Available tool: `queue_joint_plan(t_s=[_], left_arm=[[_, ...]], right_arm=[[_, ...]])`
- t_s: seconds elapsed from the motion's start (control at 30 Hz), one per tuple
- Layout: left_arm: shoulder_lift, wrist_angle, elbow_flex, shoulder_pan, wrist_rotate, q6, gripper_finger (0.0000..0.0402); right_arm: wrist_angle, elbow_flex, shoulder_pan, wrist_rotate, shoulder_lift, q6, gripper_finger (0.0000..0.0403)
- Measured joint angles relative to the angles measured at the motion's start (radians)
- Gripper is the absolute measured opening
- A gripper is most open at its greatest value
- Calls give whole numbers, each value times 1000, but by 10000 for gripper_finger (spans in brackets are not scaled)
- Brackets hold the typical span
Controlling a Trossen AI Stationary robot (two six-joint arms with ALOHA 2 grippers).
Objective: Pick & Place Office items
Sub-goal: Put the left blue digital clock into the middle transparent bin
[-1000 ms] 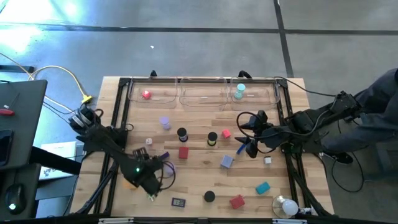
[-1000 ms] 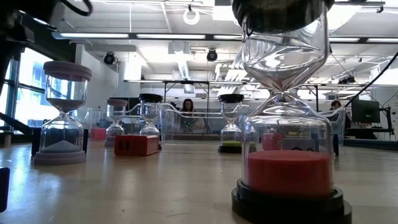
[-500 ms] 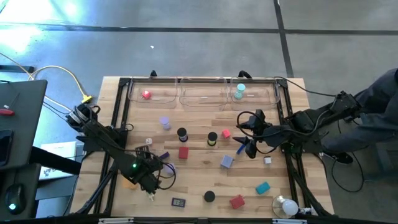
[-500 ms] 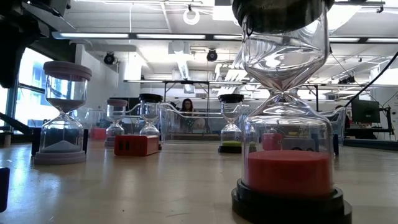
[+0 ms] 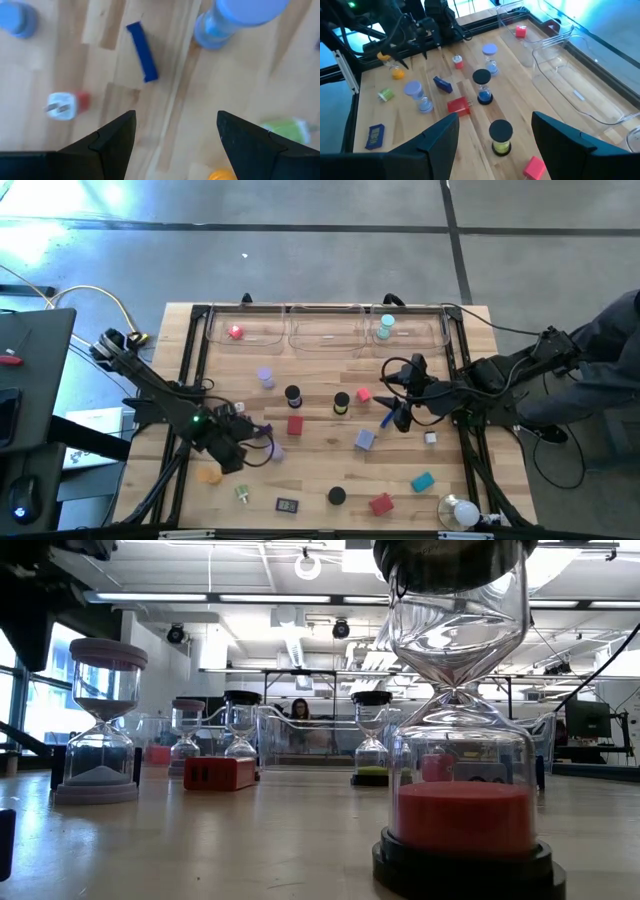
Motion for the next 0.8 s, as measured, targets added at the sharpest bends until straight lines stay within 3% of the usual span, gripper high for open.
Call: queue_joint_plan(t_s=[0.27, 0.47, 0.8], left_arm=[[-26, 171, -163, 0, -32, -61, 267], [-26, 216, -187, 0, -151, -115, 267], [-25, 287, -191, 0, -160, -125, 267]], right_arm=[[-3, 0, 0, 0, 0, 0, 239], [-4, 0, 0, 0, 0, -20, 239], [-5, 0, 0, 0, 0, -36, 239]])
